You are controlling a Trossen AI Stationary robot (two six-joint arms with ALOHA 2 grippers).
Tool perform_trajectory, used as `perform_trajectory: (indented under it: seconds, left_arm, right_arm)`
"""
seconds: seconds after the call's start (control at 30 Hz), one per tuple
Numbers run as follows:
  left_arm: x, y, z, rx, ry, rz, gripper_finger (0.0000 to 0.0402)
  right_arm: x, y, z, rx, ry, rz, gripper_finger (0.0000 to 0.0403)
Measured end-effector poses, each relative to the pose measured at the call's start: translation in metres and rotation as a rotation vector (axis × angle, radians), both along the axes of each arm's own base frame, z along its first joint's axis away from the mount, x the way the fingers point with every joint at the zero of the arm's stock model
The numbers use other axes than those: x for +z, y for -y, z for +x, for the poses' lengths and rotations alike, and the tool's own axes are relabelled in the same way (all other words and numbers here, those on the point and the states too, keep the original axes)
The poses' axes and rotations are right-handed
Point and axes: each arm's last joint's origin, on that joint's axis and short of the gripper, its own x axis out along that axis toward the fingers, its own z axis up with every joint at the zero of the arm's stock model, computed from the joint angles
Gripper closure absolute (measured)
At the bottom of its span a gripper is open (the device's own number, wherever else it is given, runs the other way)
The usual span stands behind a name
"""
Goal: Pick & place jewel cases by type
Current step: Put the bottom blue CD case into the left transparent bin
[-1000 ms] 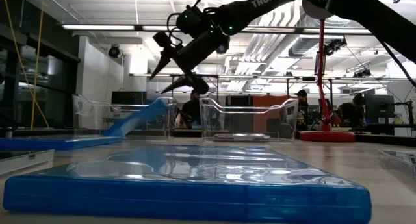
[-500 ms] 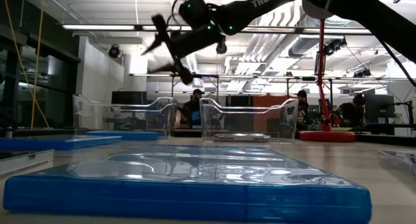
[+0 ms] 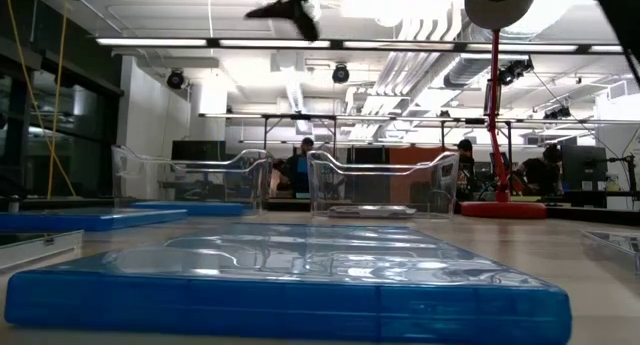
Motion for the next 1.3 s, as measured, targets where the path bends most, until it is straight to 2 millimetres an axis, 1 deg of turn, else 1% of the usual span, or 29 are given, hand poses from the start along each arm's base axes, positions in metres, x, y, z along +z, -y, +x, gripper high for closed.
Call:
perform_trajectory:
  seconds: [0.1,0.27,0.37,0.47,0.6,0.8,0.97,1.3]
  left_arm:
    - [0.0,0.0,0.0,-0.002,0.001,0.0,0.011]
    - [0.0,0.0,0.0,-0.005,0.0,0.0,0.011]
    - [0.0,0.0,0.0,-0.007,0.0,0.001,0.011]
    - [0.0,0.0,0.0,-0.008,0.0,0.001,0.011]
    - [0.0,0.0,0.0,-0.015,0.001,-0.001,0.011]
    - [0.0,0.003,0.001,-0.112,0.004,-0.012,0.011]
    - [0.0,0.005,0.001,-0.17,0.008,-0.031,0.011]
    - [0.001,0.006,0.002,-0.204,0.028,-0.07,0.011]
  right_arm:
    - [0.017,-0.027,-0.021,-0.009,-0.083,-0.076,0.0206]
    - [0.037,-0.07,-0.056,-0.039,-0.222,-0.166,0.0206]
    - [0.042,-0.092,-0.074,-0.07,-0.3,-0.194,0.0206]
    - [0.041,-0.113,-0.085,-0.098,-0.371,-0.202,0.0206]
    - [0.035,-0.137,-0.094,-0.121,-0.445,-0.186,0.0206]
    - [0.021,-0.165,-0.099,-0.129,-0.502,-0.126,0.0206]
    - [0.012,-0.186,-0.103,-0.141,-0.524,-0.098,0.0206]
    - [0.007,-0.22,-0.115,-0.122,-0.53,-0.11,0.0206]
